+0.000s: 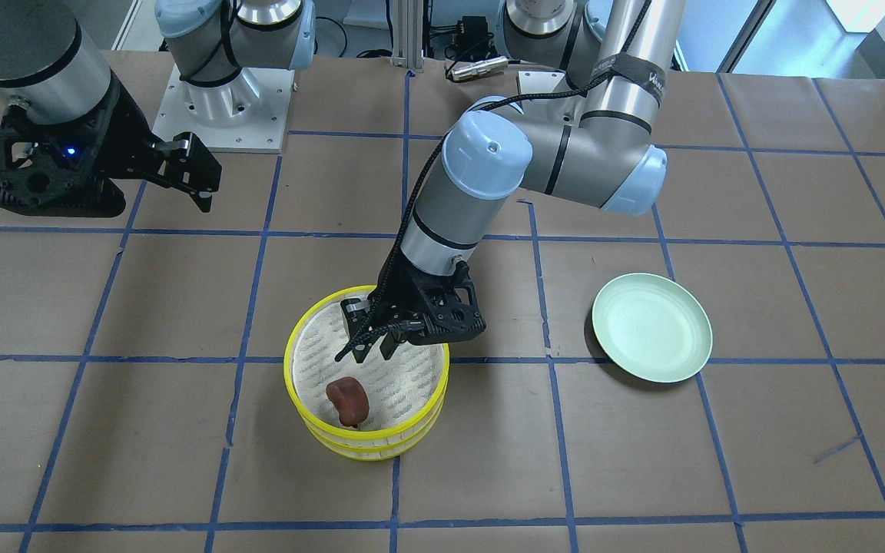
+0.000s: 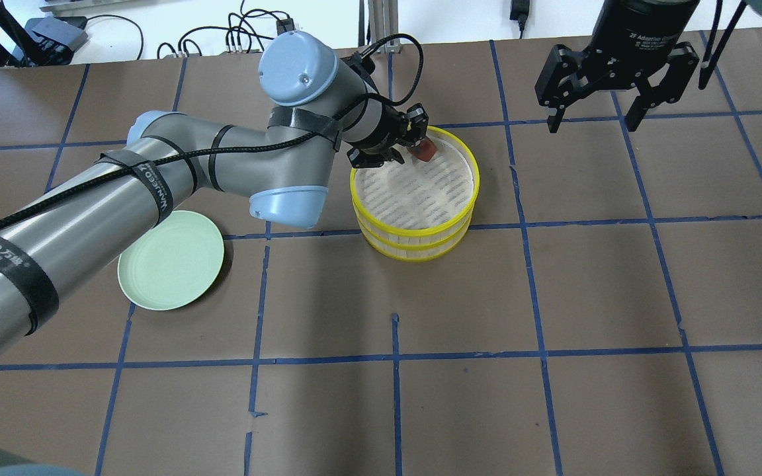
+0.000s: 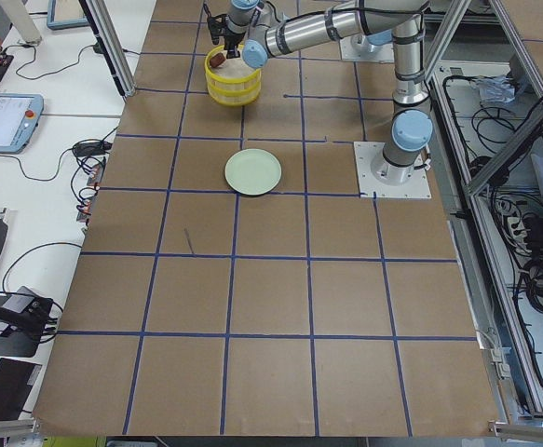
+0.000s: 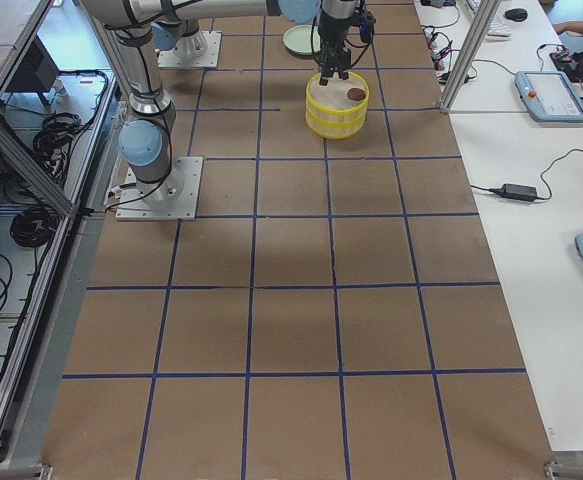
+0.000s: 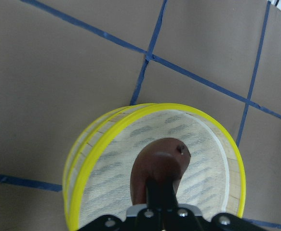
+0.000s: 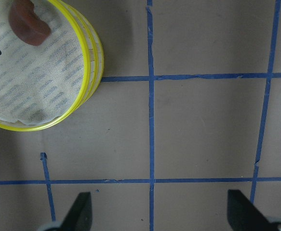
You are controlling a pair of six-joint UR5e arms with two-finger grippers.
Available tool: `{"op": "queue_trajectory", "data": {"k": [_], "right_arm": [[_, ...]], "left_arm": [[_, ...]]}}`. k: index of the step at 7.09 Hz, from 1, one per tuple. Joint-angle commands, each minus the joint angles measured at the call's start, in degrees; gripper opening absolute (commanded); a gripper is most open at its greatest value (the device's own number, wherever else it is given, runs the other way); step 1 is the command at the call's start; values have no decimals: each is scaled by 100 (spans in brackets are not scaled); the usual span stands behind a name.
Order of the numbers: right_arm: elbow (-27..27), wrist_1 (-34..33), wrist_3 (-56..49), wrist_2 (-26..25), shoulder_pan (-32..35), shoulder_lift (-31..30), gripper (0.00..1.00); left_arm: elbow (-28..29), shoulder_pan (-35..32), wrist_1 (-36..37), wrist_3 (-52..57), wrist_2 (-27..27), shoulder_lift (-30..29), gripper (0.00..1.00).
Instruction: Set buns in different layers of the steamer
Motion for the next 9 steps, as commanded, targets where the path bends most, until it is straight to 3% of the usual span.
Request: {"op": "queue_trajectory", "data": {"k": [1, 2, 4, 6, 9], "right_arm": [[25, 10, -3, -13, 3, -6, 100], [24, 9, -3, 4, -5, -15, 100], [24, 9, -3, 22, -5, -23, 100], [16, 1, 49, 57, 3, -41, 100], [16, 1, 49, 48, 3, -50, 100]], "left_arm": [[34, -1, -713, 1252, 549, 219, 100], [43, 33, -1214, 2445, 1041, 465, 100], [52, 575, -1954, 3236, 1117, 965, 100], [34, 1461, -3244, 4482, 1221, 1501, 100], [26, 2125, -4178, 5059, 1932, 2257, 100]]}}
